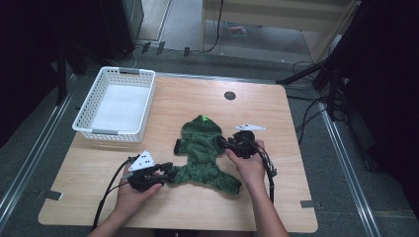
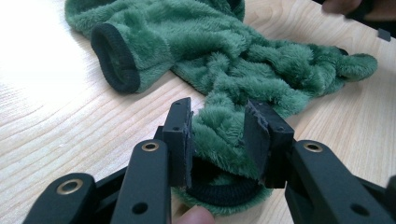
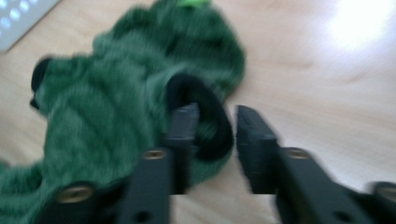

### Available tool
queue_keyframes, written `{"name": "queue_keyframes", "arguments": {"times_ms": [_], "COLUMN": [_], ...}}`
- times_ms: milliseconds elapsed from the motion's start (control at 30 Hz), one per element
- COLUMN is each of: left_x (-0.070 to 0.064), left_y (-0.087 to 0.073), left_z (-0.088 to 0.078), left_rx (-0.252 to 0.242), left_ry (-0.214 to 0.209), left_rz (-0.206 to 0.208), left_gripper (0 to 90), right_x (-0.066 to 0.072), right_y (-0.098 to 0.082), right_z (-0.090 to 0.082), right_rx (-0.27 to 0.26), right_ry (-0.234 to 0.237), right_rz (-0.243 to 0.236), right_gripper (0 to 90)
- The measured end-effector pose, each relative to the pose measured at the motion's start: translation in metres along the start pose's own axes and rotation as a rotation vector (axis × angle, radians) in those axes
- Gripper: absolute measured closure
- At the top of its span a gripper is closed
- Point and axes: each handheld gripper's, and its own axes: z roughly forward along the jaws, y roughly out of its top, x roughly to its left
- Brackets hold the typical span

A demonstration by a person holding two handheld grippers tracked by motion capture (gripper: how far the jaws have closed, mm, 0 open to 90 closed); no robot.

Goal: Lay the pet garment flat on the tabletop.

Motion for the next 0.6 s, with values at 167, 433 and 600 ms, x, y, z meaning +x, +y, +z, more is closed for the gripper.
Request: {"name": "queue_keyframes", "arguments": {"times_ms": [167, 433, 600], "left_x": [0.001, 0.000, -0.001], "left_y": [0.001, 0.001, 0.001], "left_z": [0.001, 0.003, 0.002], "left_rx": [0.017, 0.028, 0.026], "left_ry": [0.003, 0.009, 0.002], "left_rz": [-0.011, -0.001, 0.005], "left_gripper": [64.7, 65.2, 70.1], "right_x": [-0.010, -0.014, 0.015], "right_y": [-0.023, -0.015, 0.013], "right_z": [-0.002, -0.025, -0.030], "right_rx": [-0.037, -0.152, -0.216], "right_ry": [-0.057, -0.045, 0.020], "right_rz": [0.021, 0.067, 0.005], "right_gripper": [78.8, 60.9, 73.9]}}
